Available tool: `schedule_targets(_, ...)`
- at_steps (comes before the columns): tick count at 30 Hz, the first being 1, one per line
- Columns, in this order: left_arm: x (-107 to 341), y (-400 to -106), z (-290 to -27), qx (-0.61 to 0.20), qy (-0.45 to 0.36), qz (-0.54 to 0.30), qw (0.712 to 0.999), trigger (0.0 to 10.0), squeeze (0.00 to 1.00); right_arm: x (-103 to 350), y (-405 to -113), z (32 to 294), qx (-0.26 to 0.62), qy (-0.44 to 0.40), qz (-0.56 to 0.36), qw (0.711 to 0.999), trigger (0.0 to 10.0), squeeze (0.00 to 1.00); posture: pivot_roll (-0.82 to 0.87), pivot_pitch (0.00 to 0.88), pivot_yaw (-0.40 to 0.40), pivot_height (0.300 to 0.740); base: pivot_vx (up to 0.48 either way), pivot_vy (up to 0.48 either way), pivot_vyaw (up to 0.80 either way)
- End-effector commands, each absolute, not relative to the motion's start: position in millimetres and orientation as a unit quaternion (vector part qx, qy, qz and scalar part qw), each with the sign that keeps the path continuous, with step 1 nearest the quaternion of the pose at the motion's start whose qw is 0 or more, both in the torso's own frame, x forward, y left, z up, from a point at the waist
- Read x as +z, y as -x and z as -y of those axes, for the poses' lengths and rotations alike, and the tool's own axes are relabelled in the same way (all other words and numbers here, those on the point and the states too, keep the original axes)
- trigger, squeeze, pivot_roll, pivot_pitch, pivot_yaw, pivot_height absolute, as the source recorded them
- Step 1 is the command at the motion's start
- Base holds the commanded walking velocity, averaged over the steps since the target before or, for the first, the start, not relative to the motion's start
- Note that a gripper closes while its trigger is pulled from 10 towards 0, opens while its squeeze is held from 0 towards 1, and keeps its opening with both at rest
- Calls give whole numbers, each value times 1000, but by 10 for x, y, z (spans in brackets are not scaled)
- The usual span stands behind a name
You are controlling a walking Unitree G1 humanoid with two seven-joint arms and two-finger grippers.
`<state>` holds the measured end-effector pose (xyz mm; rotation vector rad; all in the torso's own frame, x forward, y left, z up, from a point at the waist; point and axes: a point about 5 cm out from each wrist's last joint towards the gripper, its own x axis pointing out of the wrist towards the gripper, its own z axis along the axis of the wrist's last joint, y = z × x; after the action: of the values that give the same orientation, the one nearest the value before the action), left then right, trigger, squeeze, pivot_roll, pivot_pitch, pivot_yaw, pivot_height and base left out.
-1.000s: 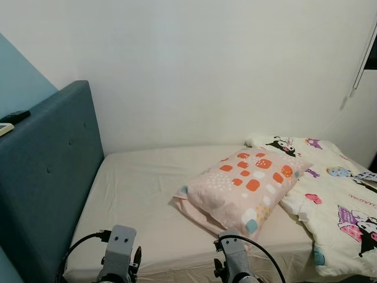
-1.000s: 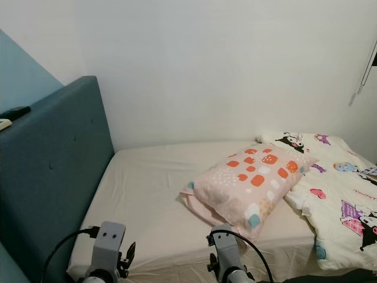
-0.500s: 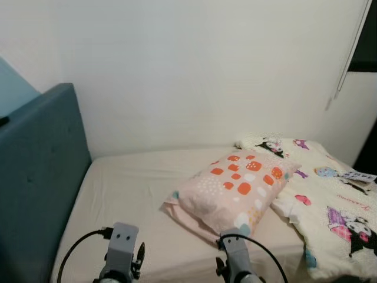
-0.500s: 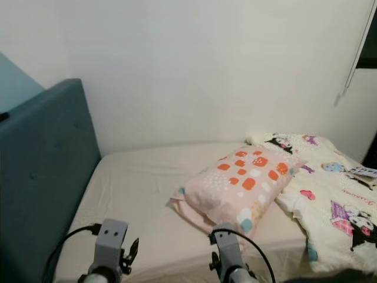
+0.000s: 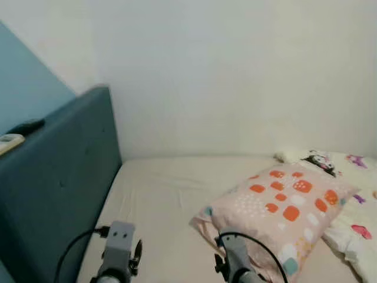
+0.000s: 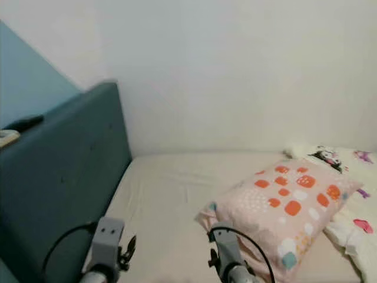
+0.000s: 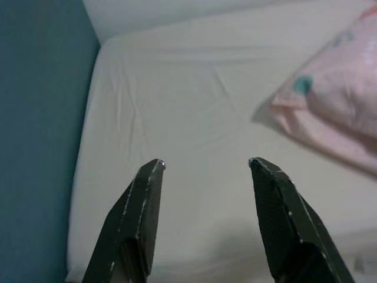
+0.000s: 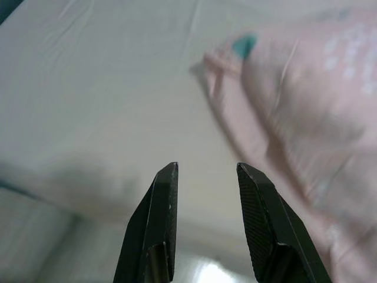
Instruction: Clean up the room
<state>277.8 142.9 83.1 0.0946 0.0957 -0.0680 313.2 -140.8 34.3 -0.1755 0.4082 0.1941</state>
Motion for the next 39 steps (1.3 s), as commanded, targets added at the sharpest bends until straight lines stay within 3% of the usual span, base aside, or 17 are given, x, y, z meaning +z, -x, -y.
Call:
schedule_targets(1,782,-2752,-1497,-26,-51,-57,997,10000,0,303,-3100,1362,100,82,-208,969,10000,0,-42,50,-33,737,289,0,0)
schedule_targets(29,791,-2763,-1499,-26,-48,-54,997,10000,0,318,-3109,1369,100,80,-206,970,10000,0,-46,49,-33,737,273,0,0)
schedule_targets(39,762,-2749,-1500,-26,-64,-54,996,10000,0,353,-3121,1372,101,91,-191,972,10000,0,-48,51,-35,737,0,0,0)
